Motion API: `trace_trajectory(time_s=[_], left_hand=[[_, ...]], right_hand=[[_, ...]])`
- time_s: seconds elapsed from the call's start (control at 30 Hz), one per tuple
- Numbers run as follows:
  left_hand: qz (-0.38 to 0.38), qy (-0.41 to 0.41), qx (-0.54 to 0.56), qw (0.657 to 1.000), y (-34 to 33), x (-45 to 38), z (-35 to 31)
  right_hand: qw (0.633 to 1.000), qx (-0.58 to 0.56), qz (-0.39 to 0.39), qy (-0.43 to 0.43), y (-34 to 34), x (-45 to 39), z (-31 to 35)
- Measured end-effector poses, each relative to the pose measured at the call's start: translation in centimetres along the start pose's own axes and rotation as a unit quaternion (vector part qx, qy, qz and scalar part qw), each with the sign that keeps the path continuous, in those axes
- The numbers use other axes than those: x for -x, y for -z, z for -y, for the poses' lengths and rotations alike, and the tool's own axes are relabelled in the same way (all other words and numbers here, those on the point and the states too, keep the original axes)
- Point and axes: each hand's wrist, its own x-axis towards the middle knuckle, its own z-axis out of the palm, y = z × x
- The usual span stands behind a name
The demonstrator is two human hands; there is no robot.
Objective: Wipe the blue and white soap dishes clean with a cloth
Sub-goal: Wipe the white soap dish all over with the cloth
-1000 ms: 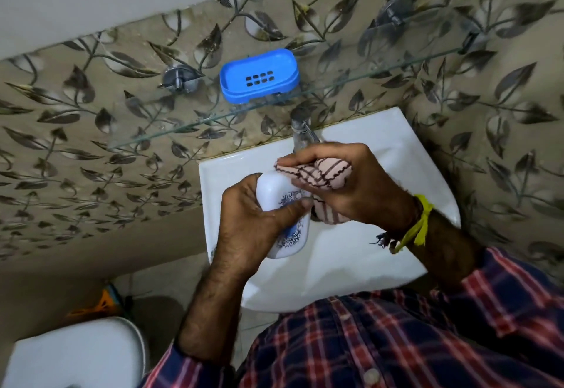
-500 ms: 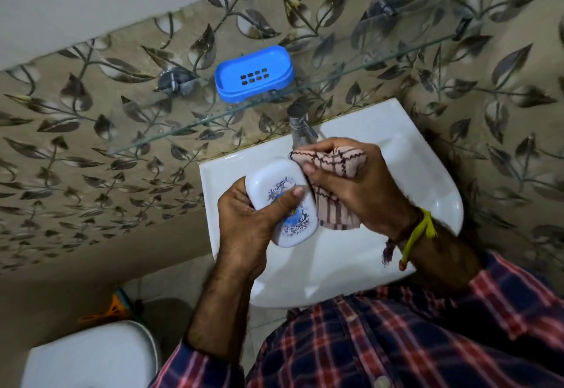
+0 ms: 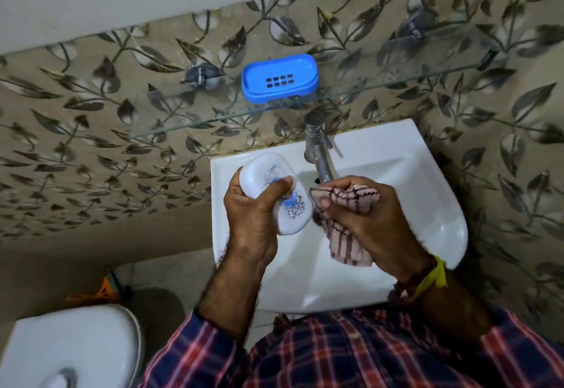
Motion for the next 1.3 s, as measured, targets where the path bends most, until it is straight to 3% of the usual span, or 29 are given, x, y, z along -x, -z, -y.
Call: trace_trajectory(time_s=[0.13,0.27,0.4,0.5,0.7,0.83,0.97,1.1,1.23,1.3], left_hand=[[0.070,0.086,0.018,0.994,0.3,1.2,0.1],[0.082,0.161,-0.001,0.983,0.4,2.3,0.6],[0.106,0.254,0.044,0.960,0.9,2.2,0.9],[0.113,0.253,0.059,0.959,0.6,2.4,1.7],[0.139,0.222,0.087,0.961,1.1,2.3,1.1],[0.147,0.226,0.078,0.960,0.5,2.7,1.7],[0.161,0.248,0.105,0.950,1.2,2.4,1.4],[0.159,0.236,0.068,0.956,0.6,2.9,2.1],[0.159,0.238,0.072,0.955,0.7,2.4,1.5],[0.154,0.231,0.061,0.959,0.7,2.4,1.7]], right_hand=[[0.999,-0.010,-0.046,0.012,1.0,-1.0,1.0],[0.985,0.142,-0.040,0.086,0.1,0.3,1.7],[0.929,0.291,-0.025,0.227,-1.5,0.3,2.1],[0.898,0.346,-0.028,0.272,-3.0,-0.1,1.5],[0.878,0.356,0.021,0.319,-2.7,1.1,0.3],[0.915,0.310,-0.015,0.256,-2.8,-0.2,0.6],[0.892,0.329,0.041,0.308,-3.3,2.0,0.2],[0.921,0.309,0.003,0.239,-2.5,-0.1,0.8],[0.909,0.290,0.074,0.291,-3.3,2.0,0.9],[0.919,0.293,0.048,0.260,-2.8,1.5,0.7]])
